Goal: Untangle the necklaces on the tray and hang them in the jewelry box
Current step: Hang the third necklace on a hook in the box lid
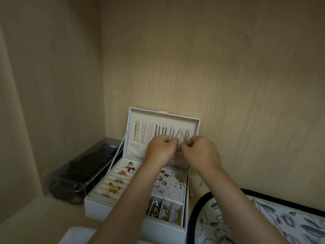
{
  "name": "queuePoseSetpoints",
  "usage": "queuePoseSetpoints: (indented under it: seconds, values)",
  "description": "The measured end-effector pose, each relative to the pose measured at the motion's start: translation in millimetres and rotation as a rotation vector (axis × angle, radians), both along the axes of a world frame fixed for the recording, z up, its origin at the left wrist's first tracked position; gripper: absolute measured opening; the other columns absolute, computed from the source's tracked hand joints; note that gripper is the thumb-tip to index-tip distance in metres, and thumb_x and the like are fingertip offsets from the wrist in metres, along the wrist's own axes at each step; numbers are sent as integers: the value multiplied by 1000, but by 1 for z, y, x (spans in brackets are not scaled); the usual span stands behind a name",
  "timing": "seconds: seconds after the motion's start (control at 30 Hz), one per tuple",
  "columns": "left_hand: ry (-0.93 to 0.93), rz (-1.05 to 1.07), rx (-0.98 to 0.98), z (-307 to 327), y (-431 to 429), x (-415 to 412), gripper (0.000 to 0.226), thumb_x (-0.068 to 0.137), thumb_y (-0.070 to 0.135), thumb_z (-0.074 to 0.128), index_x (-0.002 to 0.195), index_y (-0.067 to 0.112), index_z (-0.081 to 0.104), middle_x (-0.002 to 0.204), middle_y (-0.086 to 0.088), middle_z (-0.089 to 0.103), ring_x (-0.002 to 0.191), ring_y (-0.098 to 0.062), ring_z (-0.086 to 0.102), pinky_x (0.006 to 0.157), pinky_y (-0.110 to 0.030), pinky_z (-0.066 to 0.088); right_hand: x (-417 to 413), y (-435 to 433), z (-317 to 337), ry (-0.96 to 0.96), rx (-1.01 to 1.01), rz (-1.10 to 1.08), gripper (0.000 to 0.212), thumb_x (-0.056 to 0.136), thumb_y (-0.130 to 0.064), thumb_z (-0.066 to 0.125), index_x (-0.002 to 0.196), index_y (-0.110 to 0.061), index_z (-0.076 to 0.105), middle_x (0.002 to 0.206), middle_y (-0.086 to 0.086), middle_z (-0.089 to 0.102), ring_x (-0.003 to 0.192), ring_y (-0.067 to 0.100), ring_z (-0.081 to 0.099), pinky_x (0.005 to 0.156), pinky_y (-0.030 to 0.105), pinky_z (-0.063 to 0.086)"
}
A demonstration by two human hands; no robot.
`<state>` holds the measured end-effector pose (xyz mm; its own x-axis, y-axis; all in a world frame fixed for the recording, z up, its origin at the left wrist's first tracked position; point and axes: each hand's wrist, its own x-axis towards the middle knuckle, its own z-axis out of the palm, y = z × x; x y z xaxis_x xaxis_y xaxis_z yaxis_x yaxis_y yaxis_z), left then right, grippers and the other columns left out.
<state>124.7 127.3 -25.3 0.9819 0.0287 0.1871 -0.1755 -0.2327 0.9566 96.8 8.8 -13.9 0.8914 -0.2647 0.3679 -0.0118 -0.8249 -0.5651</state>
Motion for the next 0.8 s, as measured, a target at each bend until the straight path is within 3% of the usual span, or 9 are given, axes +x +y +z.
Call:
queuePoseSetpoints:
  seconds: [0.1,0.2,0.27,0.37,0.47,0.63,0.73,0.8]
  values:
    - [24,-132,-96,3,4,-11,20,91,13,60,80,9,77,71,-4,69,65,-15,64,63,-27,54,-9,1,-7,159,158,121,27,84,-33,60,66,-16,71,61,-5,66,63,14,63,57,25,44]
    - [-13,-198,-91,1,10,-18,20,93,13,60,87,12,78,80,0,73,68,-7,65,66,-20,55,-19,1,-4,232,347,266,21,89,-24,61,78,-9,71,62,0,66,55,11,57,55,23,40]
    - [-42,-229,-36,-1,11,-18,19,93,17,60,89,18,79,82,7,75,76,-7,68,75,-23,57,-25,-3,2,330,463,385,15,94,-14,60,86,-5,68,64,3,70,50,6,61,47,15,42]
    - [-90,-208,103,-3,12,-15,18,94,25,60,92,24,78,89,13,74,90,-5,67,86,-28,53,-31,-19,7,458,324,463,18,97,-17,59,93,-2,69,65,6,69,53,9,62,52,16,48]
    - [-99,-209,305,-6,12,-15,18,96,31,58,101,25,74,97,14,70,93,-5,63,83,-26,49,-30,-39,8,512,201,445,20,98,-17,59,84,-7,70,73,9,74,65,20,69,62,19,53]
    - [-22,-327,357,-11,-2,-25,18,97,25,57,109,25,70,81,12,66,63,1,59,60,-20,46,-24,-59,7,515,33,359,19,92,-19,66,76,-12,74,74,5,77,77,19,73,82,31,57]
    - [-5,-365,366,-14,-14,-30,21,95,26,58,113,26,68,87,8,68,67,-4,62,63,-25,51,-22,-66,7,461,14,363,25,93,-25,66,74,-12,76,74,5,77,71,18,68,79,34,56]
    - [25,-408,329,-15,-21,-35,19,96,25,56,111,25,67,86,3,68,62,-7,60,58,-24,49,-23,-68,11,365,76,365,27,95,-24,64,79,-6,76,75,9,76,65,17,63,59,23,52]
